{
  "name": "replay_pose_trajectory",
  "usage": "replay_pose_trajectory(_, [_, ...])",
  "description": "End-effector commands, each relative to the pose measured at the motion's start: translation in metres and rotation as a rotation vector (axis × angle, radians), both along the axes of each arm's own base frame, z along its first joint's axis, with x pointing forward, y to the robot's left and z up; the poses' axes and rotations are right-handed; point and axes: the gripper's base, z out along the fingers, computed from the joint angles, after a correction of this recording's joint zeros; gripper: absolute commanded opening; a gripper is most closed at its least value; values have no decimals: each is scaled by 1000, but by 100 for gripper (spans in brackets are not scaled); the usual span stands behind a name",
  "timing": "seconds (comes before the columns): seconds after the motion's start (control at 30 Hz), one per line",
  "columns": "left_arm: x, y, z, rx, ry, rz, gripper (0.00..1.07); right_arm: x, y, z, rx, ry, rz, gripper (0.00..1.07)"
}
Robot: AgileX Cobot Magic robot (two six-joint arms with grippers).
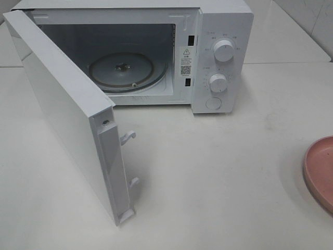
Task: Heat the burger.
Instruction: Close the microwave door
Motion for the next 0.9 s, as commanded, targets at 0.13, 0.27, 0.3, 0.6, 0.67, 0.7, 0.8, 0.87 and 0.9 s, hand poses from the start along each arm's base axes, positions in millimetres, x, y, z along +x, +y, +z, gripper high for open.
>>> replay_pose_trajectory(0.13, [-1, 0, 0, -3, -25, 2, 99, -4, -1, -2, -12, -27, 2, 76])
replay_pose_trajectory(0.27, [-1, 0, 0, -3, -25, 2, 99, -4, -1, -2, -12, -27, 2, 76])
replay_pose_trajectory(0.3, [-1, 0, 0, -2, -26, 3, 99, -4, -1, -2, -12, -27, 2, 76])
replay_pose_trajectory(0.6, [19, 1, 20, -8, -65, 13, 92, -4, -1, -2, -12, -27, 2, 76])
replay_pose_trajectory(0.67, [27, 1, 23, -15, -59, 13, 87, -4, -1, -2, -12, -27, 2, 76])
replay_pose_trajectory(0.7, [31, 1, 24, -15, -55, 15, 83, -4, -1, -2, -12, -27, 2, 76])
replay_pose_trajectory(0.8, [40, 1, 25, -17, -39, 18, 71, -4, -1, -2, -12, -27, 2, 76])
replay_pose_trajectory(0.87, [53, 1, 26, -25, -12, 19, 51, -4, -1, -2, -12, -27, 2, 76])
replay_pose_trajectory(0.9, [53, 1, 26, -25, -12, 19, 51, -4, -1, -2, -12, -27, 2, 76])
